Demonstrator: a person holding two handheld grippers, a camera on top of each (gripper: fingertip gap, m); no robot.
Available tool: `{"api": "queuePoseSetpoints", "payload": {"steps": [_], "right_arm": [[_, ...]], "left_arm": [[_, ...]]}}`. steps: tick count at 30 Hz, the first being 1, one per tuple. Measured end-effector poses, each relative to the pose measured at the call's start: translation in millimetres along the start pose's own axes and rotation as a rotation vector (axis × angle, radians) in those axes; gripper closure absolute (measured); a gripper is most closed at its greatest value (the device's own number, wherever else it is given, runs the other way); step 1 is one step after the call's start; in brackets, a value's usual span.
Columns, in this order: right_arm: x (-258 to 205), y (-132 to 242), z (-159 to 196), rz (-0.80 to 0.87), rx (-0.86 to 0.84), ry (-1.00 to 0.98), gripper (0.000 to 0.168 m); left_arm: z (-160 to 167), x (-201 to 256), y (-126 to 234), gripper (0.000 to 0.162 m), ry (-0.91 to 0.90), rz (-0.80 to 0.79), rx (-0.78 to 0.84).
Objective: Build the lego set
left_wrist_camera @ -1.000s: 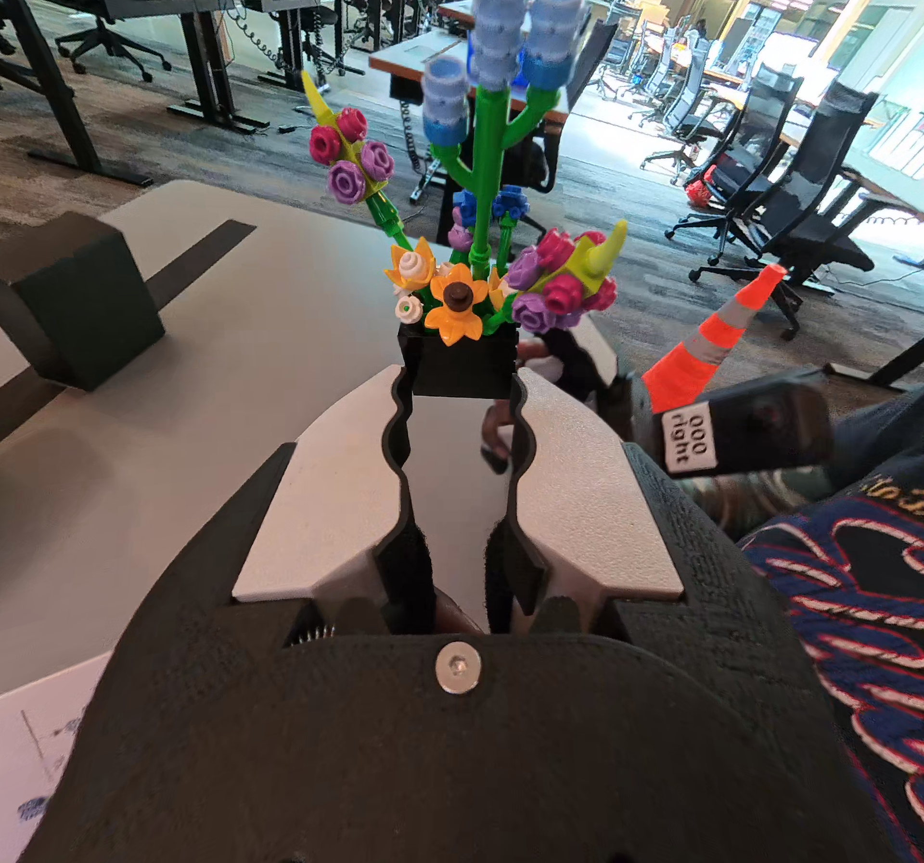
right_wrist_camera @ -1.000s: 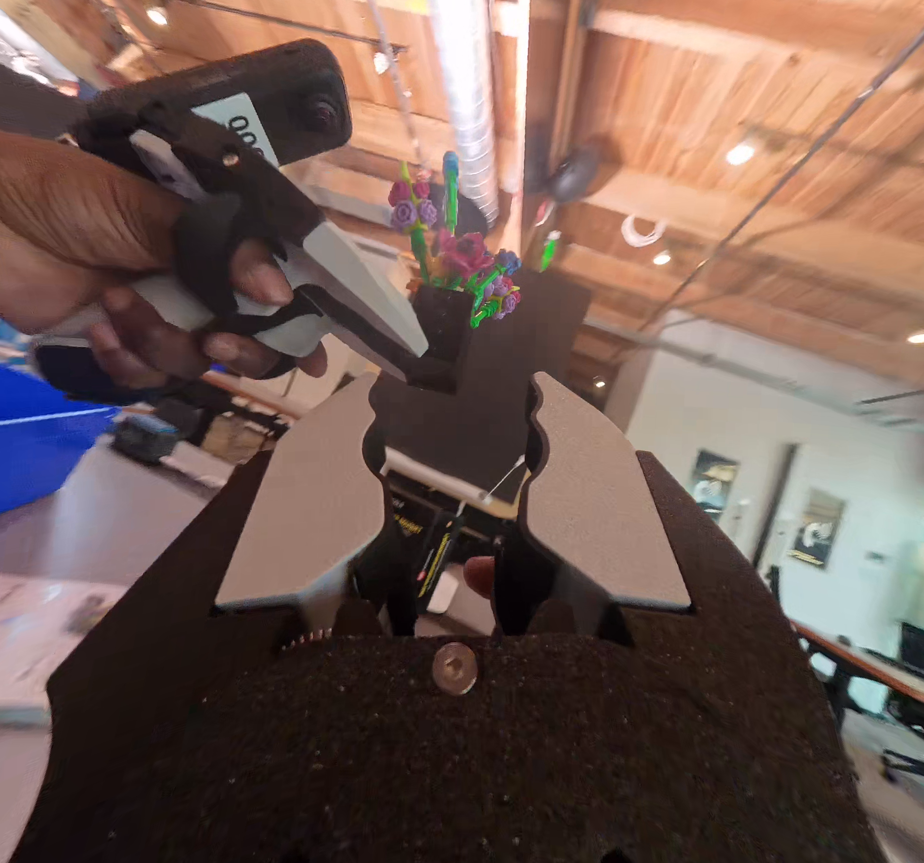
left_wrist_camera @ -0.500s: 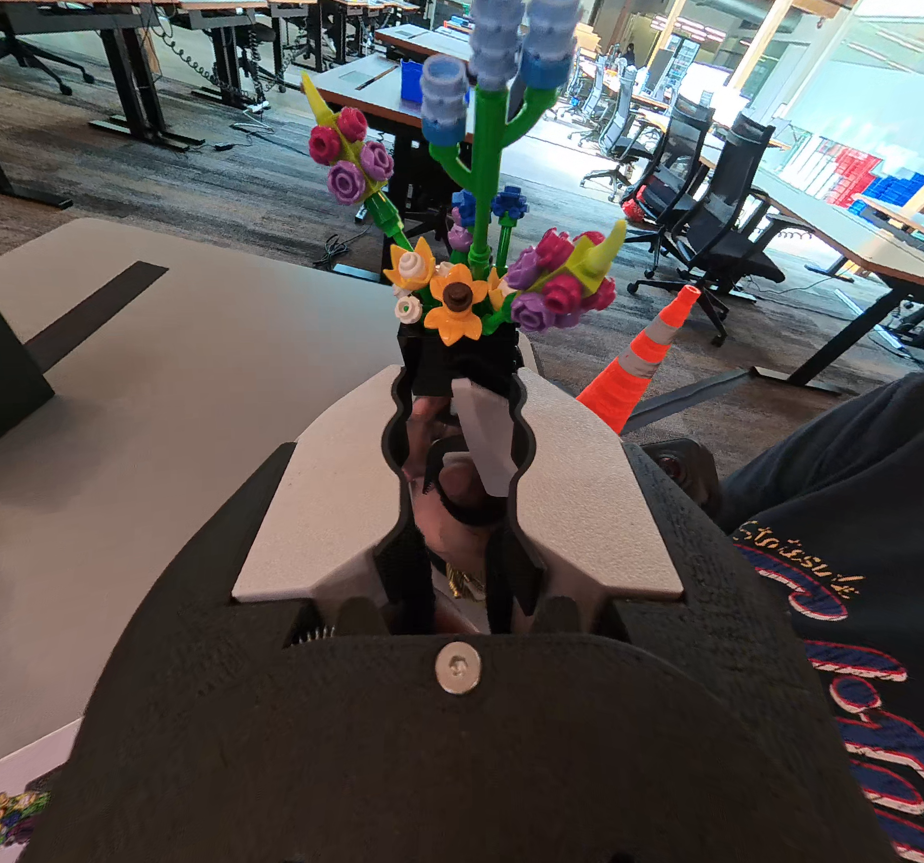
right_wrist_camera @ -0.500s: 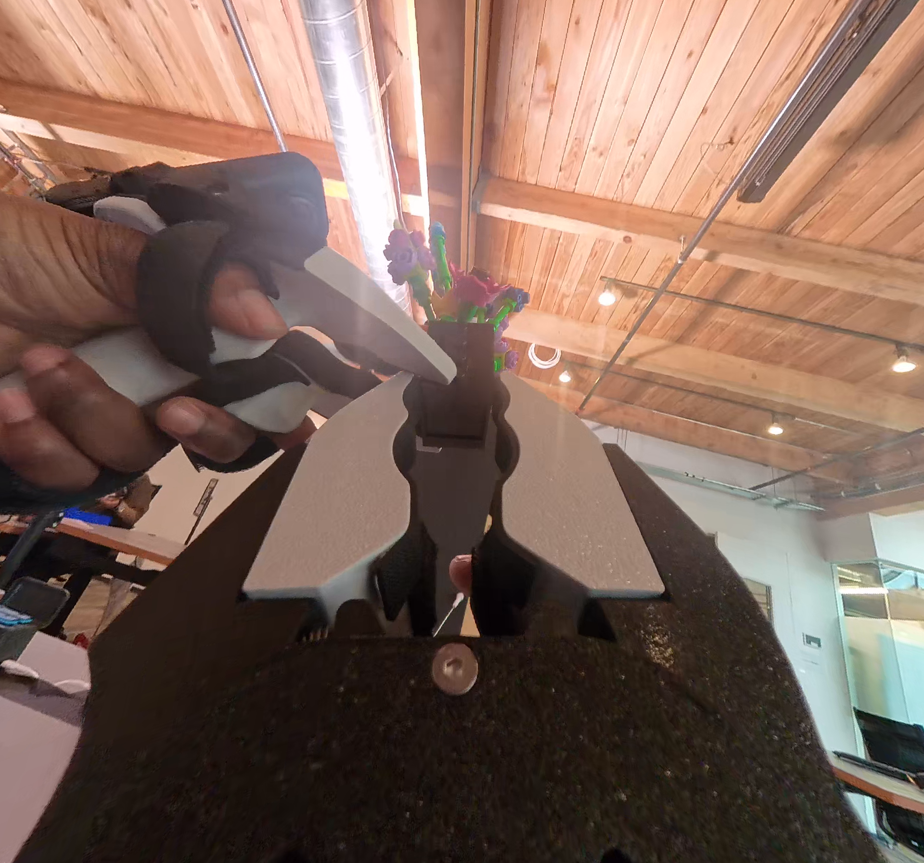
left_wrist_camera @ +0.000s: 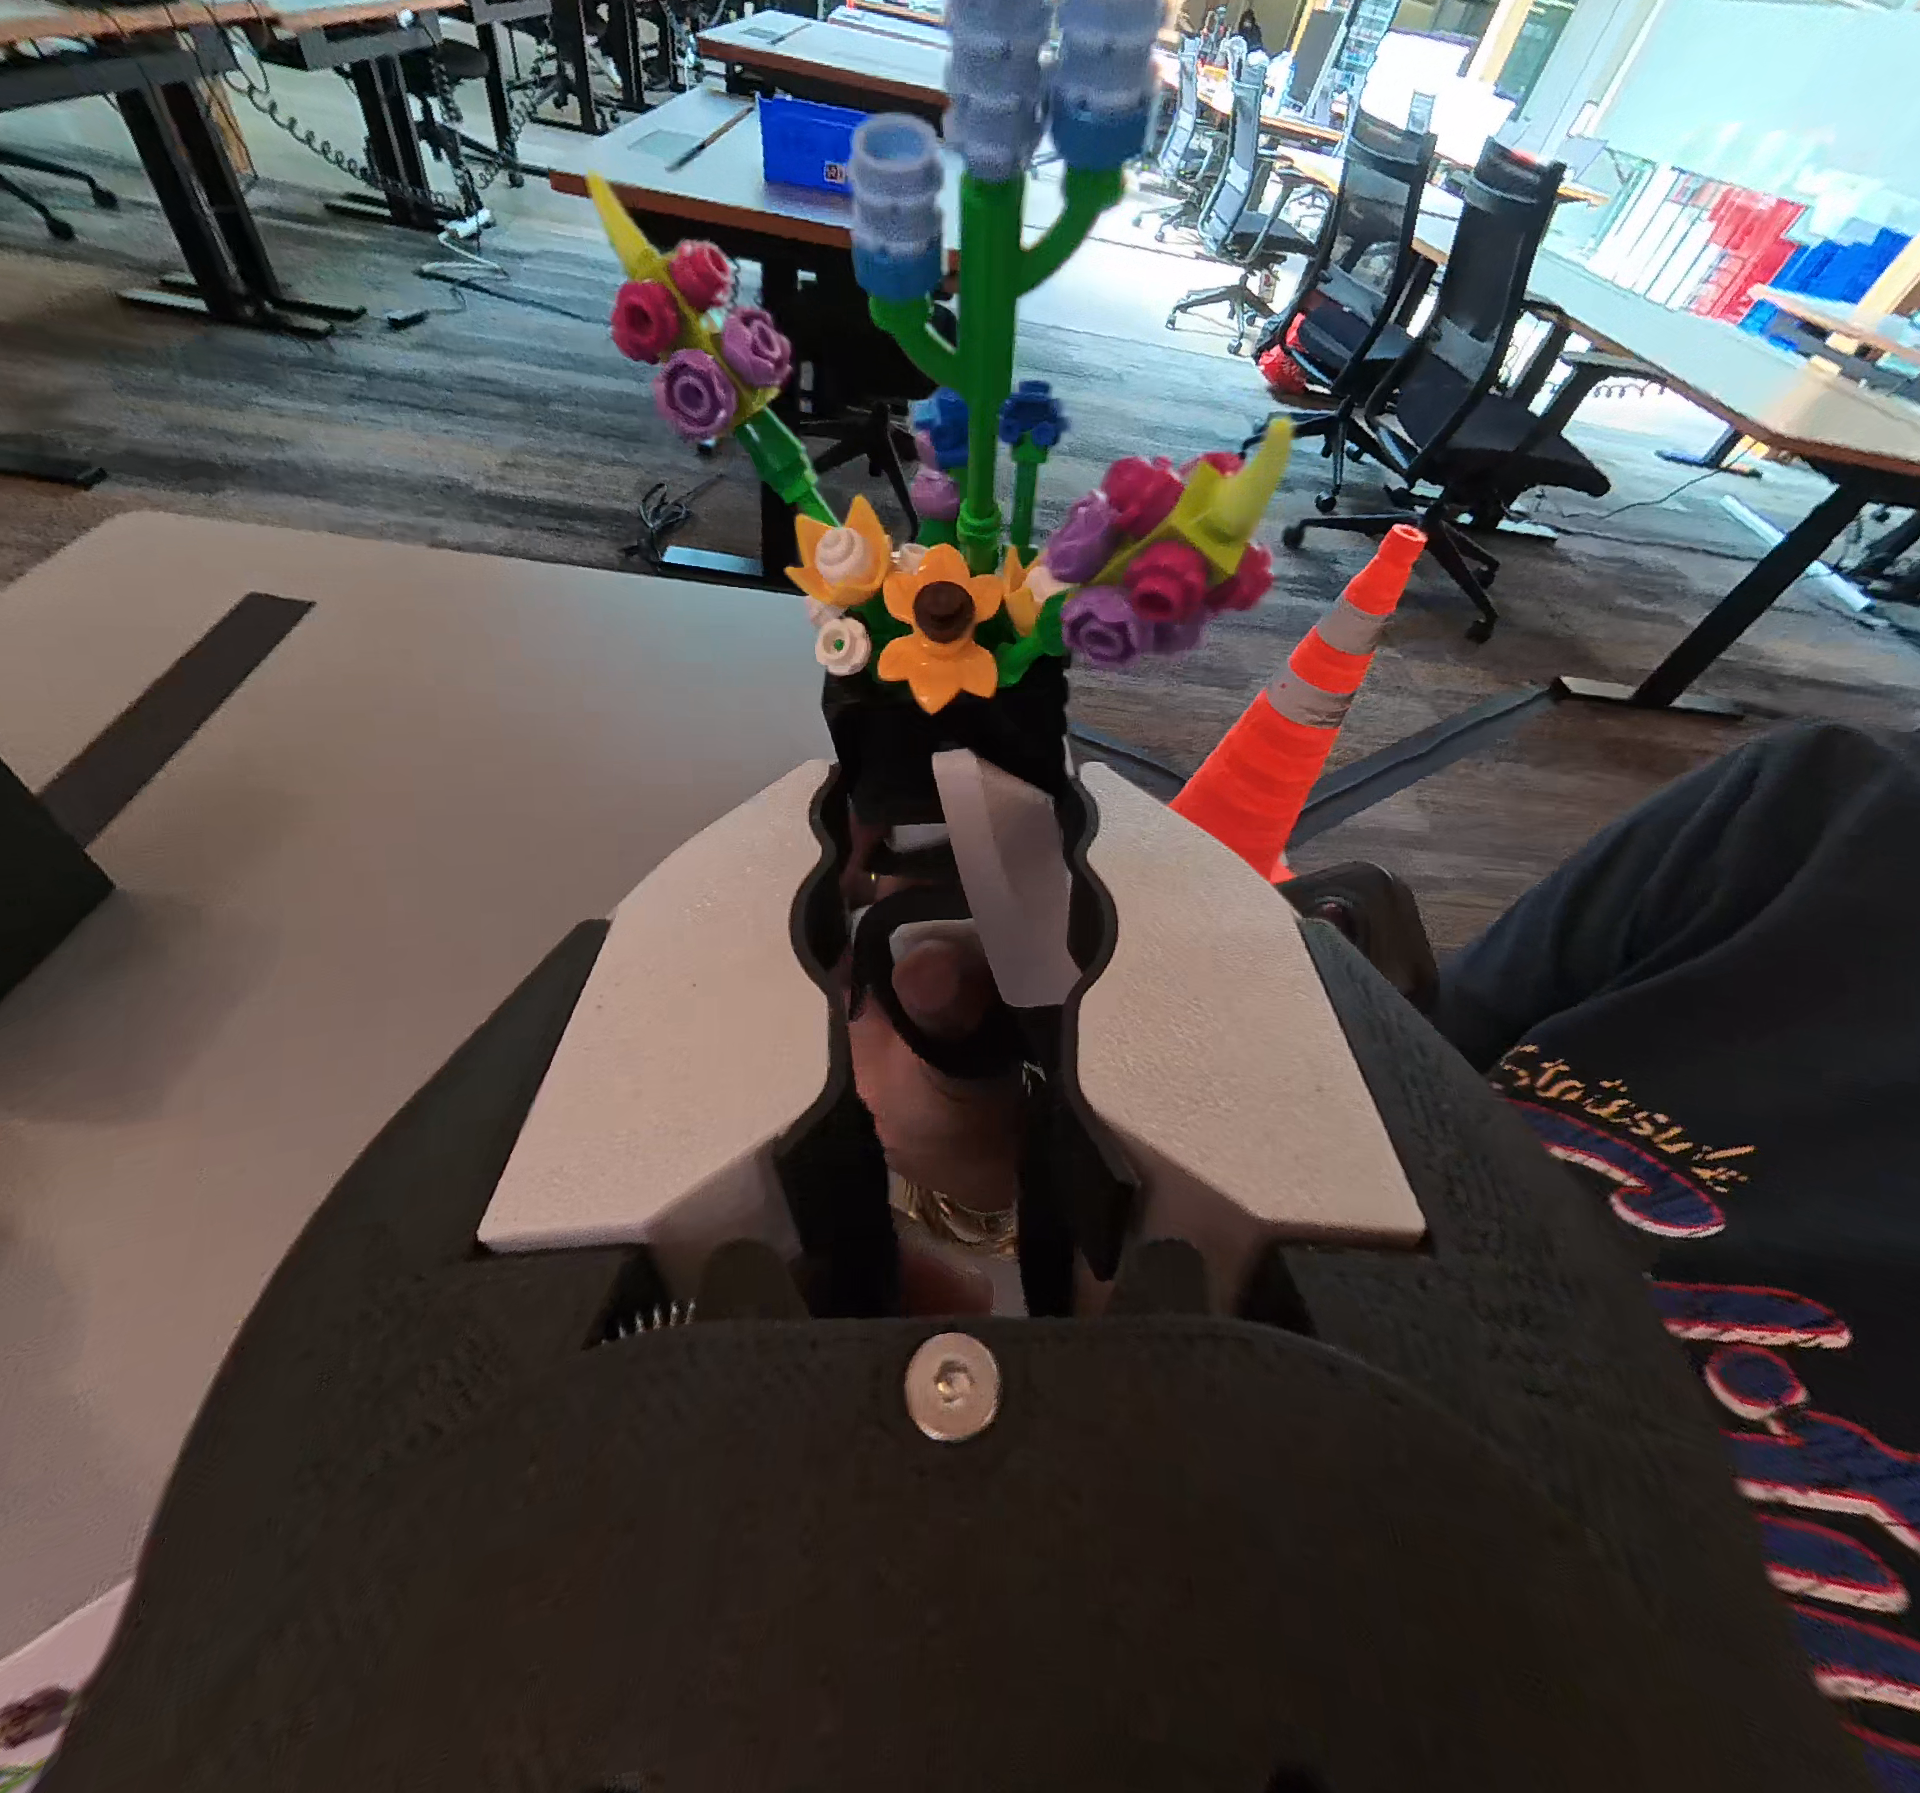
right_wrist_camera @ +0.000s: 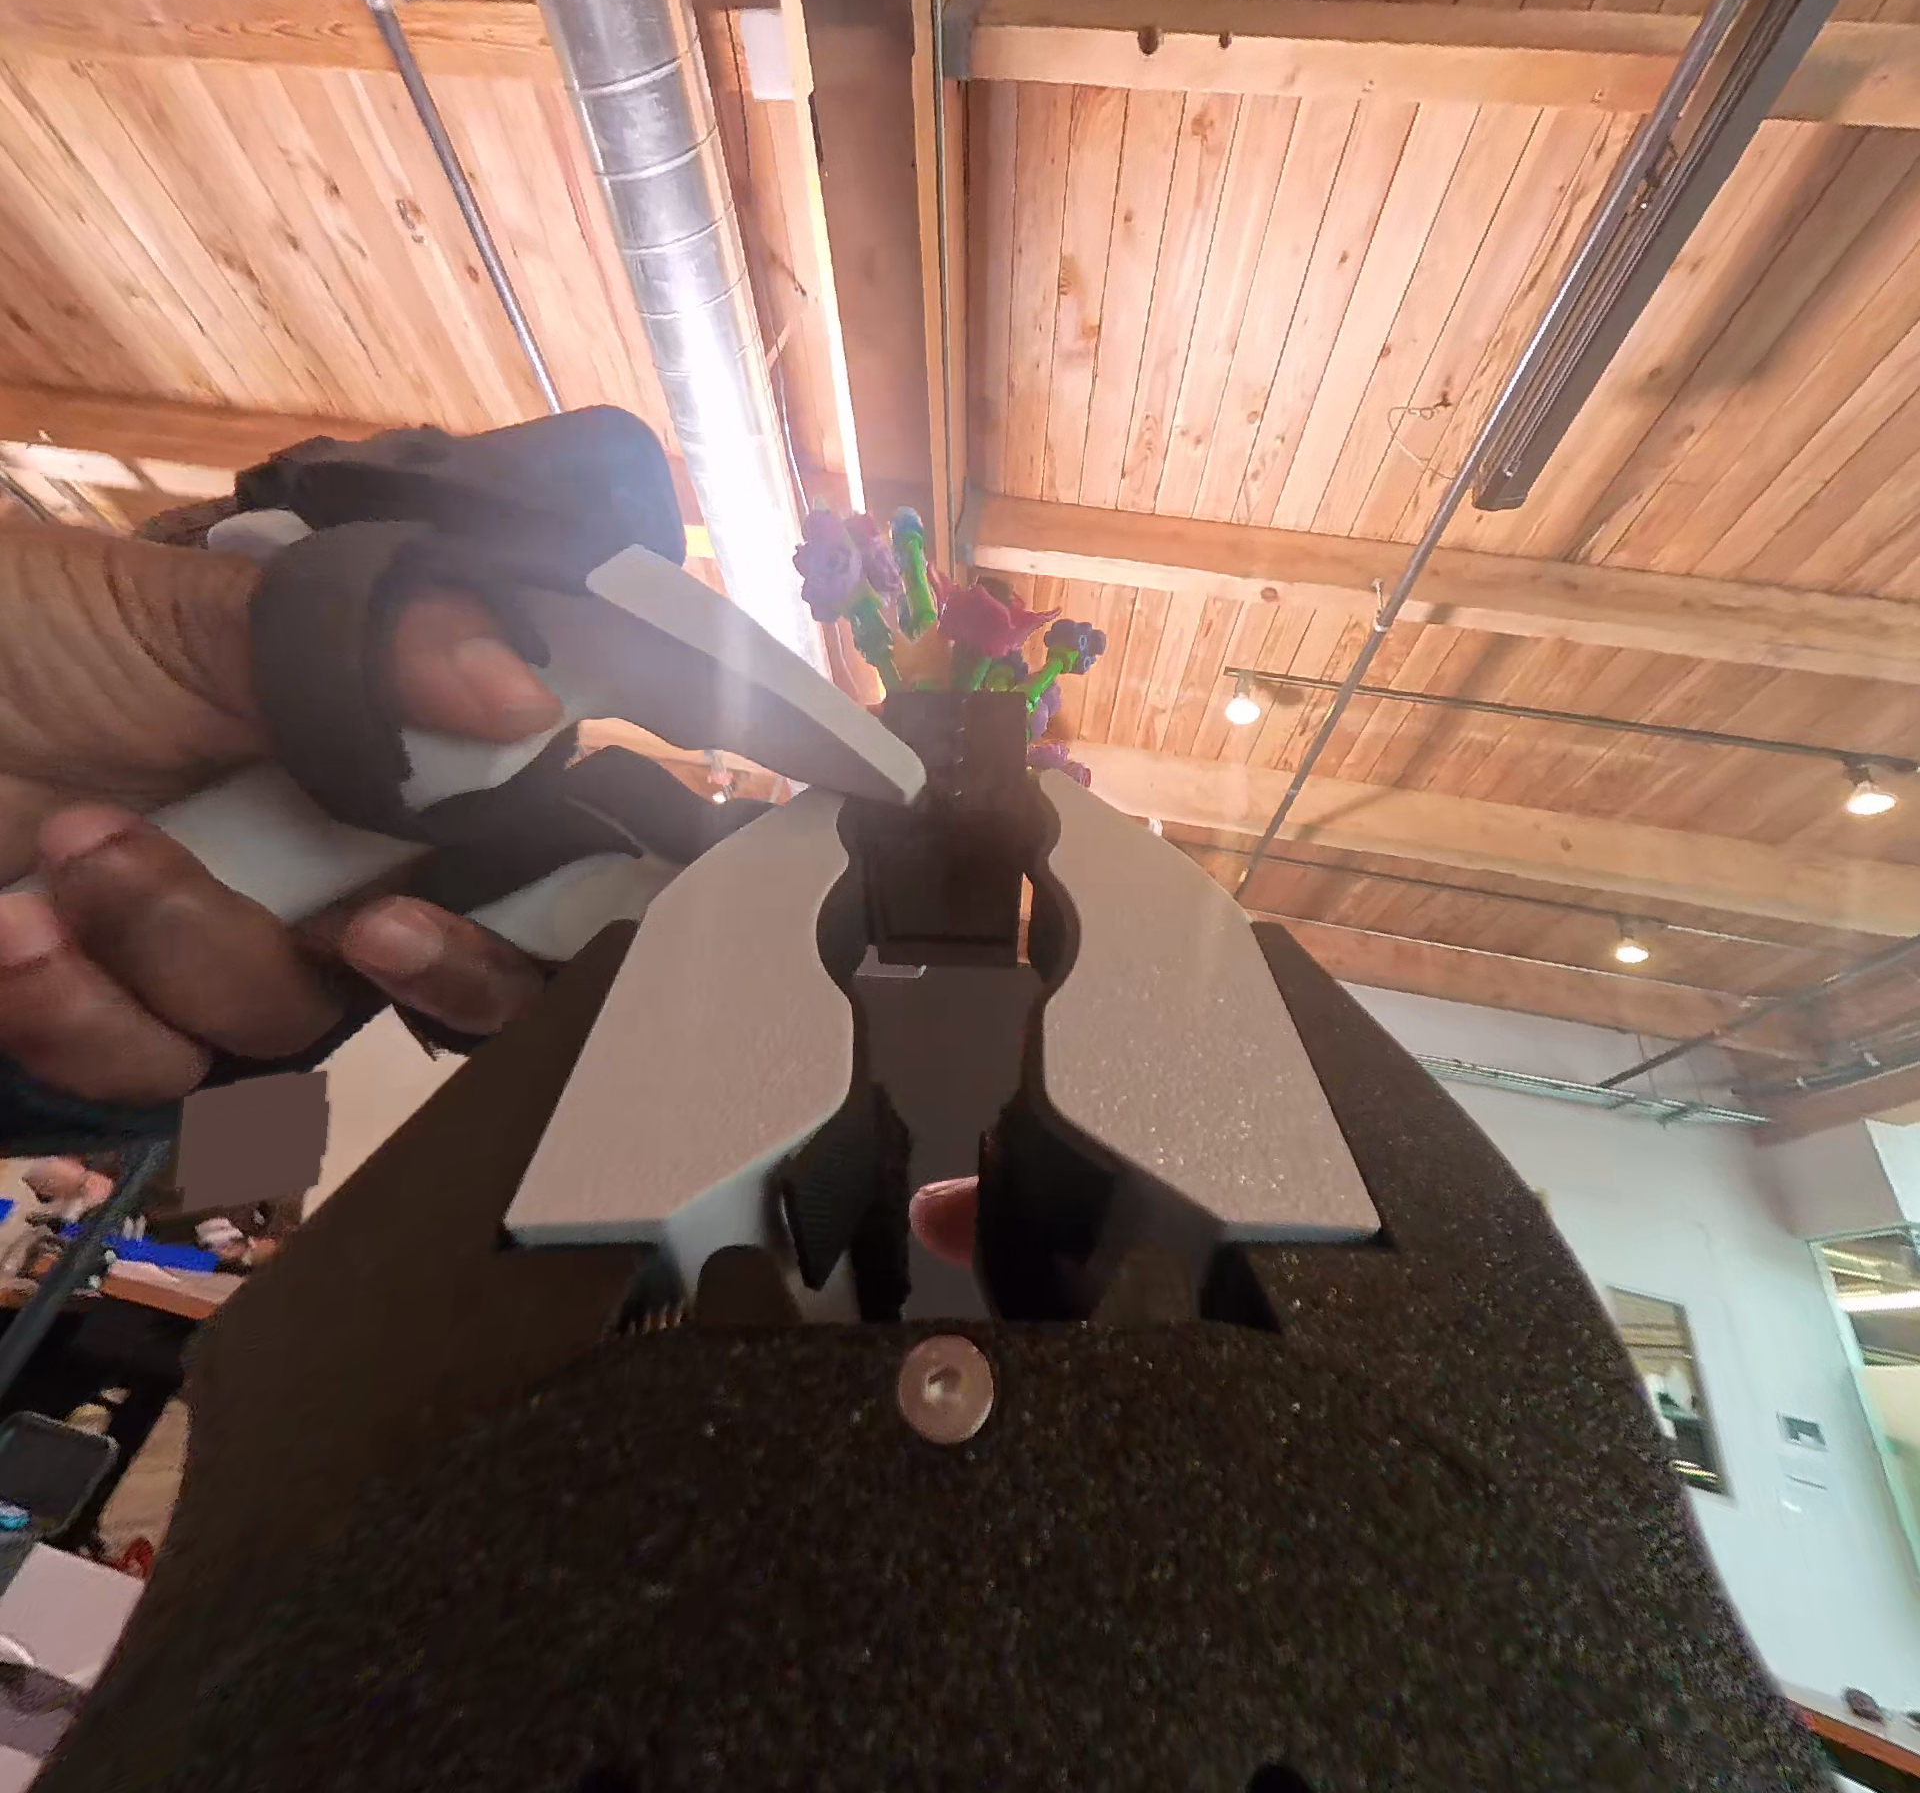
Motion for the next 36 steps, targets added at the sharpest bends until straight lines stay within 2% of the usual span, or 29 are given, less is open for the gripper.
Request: {"api": "queuePoseSetpoints", "payload": {"steps": [2,3,7,9,12,16,20,25,32,36], "right_arm": [[3.9,-3.1,2.2,0.025,0.006,-0.021,0.141],[5.5,-5.0,4.7,0.033,0.004,-0.020,0.141],[9.7,-11.1,23.7,0.050,-0.035,0.034,0.141],[9.4,-9.4,39.3,0.041,-0.076,0.094,0.141],[12.6,-0.2,52.5,0.056,-0.114,0.121,0.142],[18.2,1.6,45.8,0.058,-0.096,0.166,0.141],[22.2,5.3,41.9,0.045,-0.075,0.206,0.141],[23.4,8.7,37.3,0.044,-0.041,0.149,0.141],[17.4,9.6,45.8,0.038,-0.022,-0.089,0.142],[11.4,7.6,45.7,-0.008,0.027,-0.352,0.141]], "left_arm": [[-4.4,-0.6,3.2,0.105,-0.061,-0.041,0.018],[-7.4,-2.9,6.6,0.101,-0.108,-0.095,0.031],[-26.7,-2.5,31.9,0.095,-0.397,-0.404,0.161],[-25.9,2.0,42.2,0.080,-0.472,-0.551,0.137],[-14.5,7.6,46.7,0.058,-0.486,-0.687,0.061],[-9.5,10.2,34.7,0.041,-0.414,-0.714,0.054],[-9.9,25.2,7.8,0.044,-0.408,-0.637,0.020],[-15.3,38.8,-12.1,0.048,-0.489,-0.618,-0.008],[-30.9,22.2,6.5,0.048,-0.463,-0.645,0.022],[-36.4,7.4,18.9,0.048,-0.439,-0.649,0.041]]}}
Point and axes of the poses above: each gripper's, where its closed fingertips meet, y back along the fingers, z out of its underside, x = y × z across the jaws, the point moved 1 cm from there along y, back along the fingers, and after that the axes turned 10 degrees about x, right-handed, at the moved point
